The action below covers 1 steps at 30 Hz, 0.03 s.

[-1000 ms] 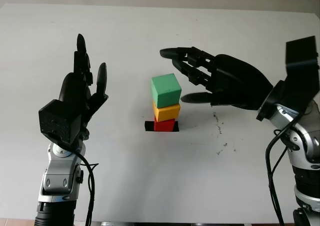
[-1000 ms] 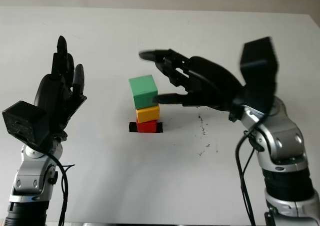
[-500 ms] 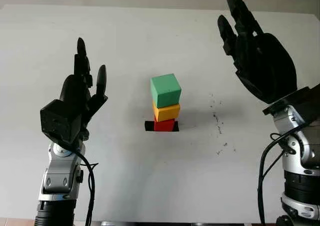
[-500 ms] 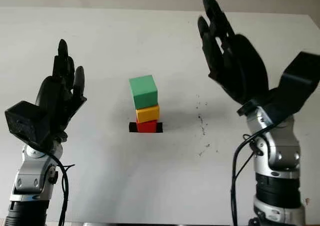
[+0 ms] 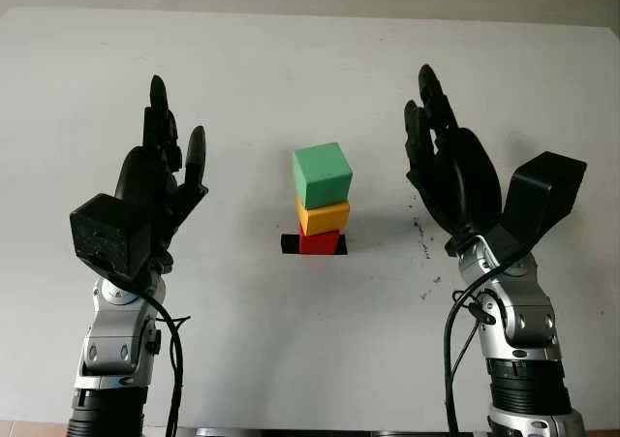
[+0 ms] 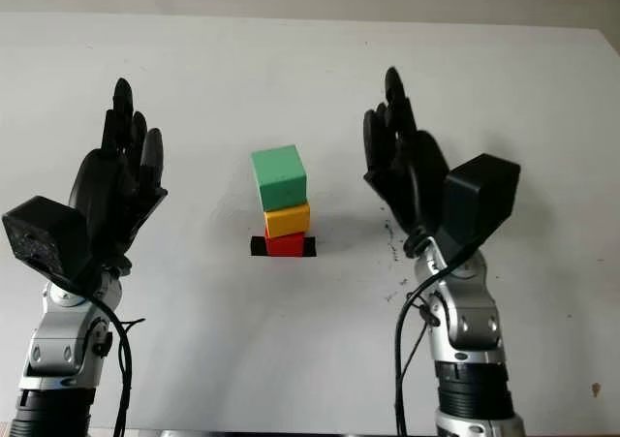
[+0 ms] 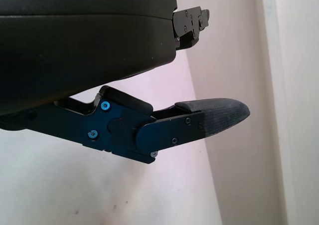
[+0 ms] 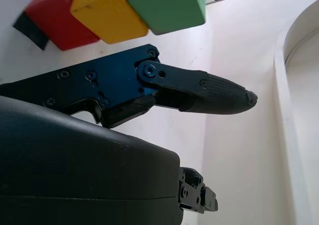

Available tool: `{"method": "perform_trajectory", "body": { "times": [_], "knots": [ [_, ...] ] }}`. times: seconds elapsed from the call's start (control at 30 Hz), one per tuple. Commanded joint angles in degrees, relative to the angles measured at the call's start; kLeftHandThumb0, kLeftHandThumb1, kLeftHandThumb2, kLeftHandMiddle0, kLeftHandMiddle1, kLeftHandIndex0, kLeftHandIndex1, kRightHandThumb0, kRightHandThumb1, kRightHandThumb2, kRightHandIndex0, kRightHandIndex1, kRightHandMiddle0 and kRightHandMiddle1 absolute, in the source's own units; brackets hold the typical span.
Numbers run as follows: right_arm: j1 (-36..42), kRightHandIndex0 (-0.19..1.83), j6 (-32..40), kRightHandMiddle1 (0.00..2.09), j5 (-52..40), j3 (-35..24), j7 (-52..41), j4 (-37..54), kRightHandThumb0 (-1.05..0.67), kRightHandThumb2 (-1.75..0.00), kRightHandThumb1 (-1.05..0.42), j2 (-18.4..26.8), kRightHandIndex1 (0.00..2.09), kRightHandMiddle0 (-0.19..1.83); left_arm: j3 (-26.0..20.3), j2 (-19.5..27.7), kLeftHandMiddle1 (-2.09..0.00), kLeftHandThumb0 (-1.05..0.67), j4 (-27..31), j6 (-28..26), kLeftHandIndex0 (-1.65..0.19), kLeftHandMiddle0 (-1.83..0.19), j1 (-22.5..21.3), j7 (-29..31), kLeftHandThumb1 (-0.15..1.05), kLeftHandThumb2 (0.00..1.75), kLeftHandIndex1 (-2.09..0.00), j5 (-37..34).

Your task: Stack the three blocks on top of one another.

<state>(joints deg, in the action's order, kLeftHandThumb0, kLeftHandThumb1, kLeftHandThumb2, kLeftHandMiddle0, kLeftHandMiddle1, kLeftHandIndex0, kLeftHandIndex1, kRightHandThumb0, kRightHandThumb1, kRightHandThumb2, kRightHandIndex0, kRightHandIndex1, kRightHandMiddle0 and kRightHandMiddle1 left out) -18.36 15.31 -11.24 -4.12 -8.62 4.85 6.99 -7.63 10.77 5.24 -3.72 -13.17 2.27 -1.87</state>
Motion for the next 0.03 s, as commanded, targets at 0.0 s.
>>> {"method": "perform_trajectory", "body": {
  "times": [0.0],
  "knots": [
    [1.1, -0.19, 0.8, 0.00, -0.6, -0.2, 0.1, 2.0, -0.73, -0.67, -1.05, -0.4, 0.00, -0.19, 0.2, -0.1, 0.00, -0.72, 1.2, 0.0, 0.19, 0.19, 1.0, 0.3, 1.05, 0.63, 0.00, 0.0]
  ]
}}
